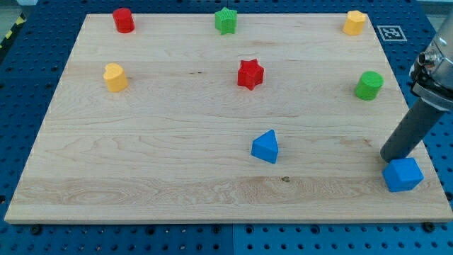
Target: Point at the blue triangle
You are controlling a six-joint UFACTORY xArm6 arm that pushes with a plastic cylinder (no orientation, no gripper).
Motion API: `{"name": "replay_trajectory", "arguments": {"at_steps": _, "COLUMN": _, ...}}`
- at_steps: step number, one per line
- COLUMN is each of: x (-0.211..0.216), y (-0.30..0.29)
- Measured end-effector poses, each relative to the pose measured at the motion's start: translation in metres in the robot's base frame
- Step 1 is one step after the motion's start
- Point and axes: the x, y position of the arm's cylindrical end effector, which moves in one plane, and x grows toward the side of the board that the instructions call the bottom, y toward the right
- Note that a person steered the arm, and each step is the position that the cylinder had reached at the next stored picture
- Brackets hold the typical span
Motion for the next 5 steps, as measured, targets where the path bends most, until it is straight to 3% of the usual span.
{"name": "replay_trajectory", "arguments": {"at_steps": 2, "x": -0.007, "y": -0.006}}
{"name": "replay_trajectory", "arguments": {"at_steps": 3, "x": -0.033, "y": -0.048}}
{"name": "replay_trajectory", "arguments": {"at_steps": 5, "x": -0.037, "y": -0.078}}
